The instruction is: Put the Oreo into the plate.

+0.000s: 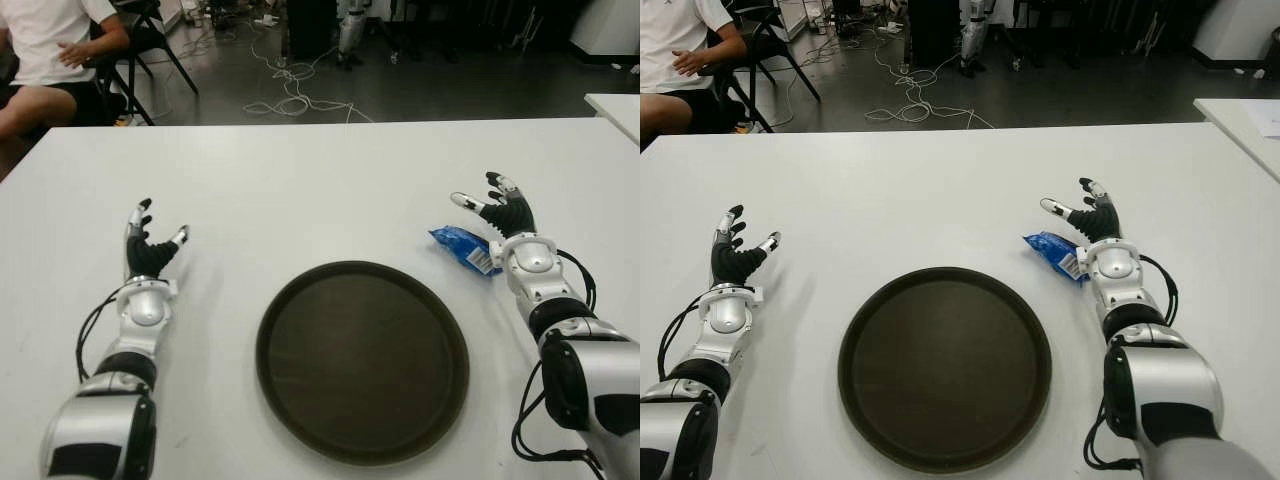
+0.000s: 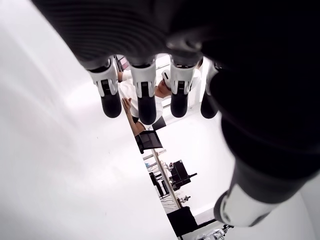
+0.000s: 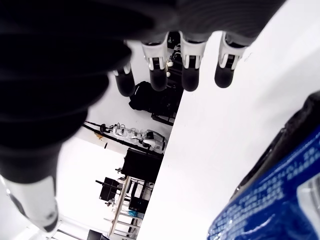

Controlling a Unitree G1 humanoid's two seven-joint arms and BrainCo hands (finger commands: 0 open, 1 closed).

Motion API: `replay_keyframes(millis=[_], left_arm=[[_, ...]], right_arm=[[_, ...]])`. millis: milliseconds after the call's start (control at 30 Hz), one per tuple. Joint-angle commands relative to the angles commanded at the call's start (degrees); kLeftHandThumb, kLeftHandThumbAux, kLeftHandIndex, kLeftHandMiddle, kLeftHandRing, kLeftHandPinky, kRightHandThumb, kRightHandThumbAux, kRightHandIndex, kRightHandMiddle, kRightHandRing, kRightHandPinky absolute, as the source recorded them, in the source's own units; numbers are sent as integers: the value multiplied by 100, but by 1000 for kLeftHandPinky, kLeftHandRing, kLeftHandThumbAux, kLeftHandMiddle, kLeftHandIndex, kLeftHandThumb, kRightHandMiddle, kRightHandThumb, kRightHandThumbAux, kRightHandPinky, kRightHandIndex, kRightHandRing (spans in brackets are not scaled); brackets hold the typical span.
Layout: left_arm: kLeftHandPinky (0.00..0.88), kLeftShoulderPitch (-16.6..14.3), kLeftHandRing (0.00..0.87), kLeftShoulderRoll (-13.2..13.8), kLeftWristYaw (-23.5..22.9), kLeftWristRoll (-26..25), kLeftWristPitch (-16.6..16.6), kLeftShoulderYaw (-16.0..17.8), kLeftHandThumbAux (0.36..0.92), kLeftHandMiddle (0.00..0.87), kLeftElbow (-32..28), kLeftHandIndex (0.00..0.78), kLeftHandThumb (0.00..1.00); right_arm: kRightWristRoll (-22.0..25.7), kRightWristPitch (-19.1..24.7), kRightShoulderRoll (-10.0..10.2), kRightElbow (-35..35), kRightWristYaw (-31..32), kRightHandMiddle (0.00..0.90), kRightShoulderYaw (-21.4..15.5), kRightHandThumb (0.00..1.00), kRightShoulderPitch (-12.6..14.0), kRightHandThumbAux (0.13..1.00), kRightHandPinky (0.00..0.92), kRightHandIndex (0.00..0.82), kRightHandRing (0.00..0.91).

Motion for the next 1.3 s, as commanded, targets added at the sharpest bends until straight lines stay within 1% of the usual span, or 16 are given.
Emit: replay_keyframes(millis=[133,333,567,767,933,1100,1300], left_arm=[[72,-1,83,-13,32,15,6,-12,782,100,-9,66,0],[60,1,70,-29,75,23,4,-21,789,86,-20,57,0],[70,10,87,-4,220,125,11,-96,800,101,-19,64,0],[68,19,85,2,242,140,-7,-110,799,101,-24,65,0],[67,29,85,4,236,128,-25,-115,801,103,-30,64,0],[63,31,82,3,191,83,-6,-88,778,100,-27,60,0],[67,14,94,19,151,60,30,-69,781,114,-1,69,0]], right_arm=[[-13,-30,-19,-19,-57,90,12,0,10,636,37,103,64],[-24,-55,-35,-46,-159,85,8,0,8,612,10,113,53],[-91,12,-55,-78,-285,79,56,0,-34,564,0,131,45],[-147,-65,-69,-157,-310,87,119,0,24,561,0,139,42],[-227,-189,-109,-281,-298,74,253,0,91,561,0,121,31],[-298,-453,-199,-500,-205,54,417,0,234,553,0,101,21],[-317,-661,-267,-923,-149,49,509,0,461,574,0,92,17]])
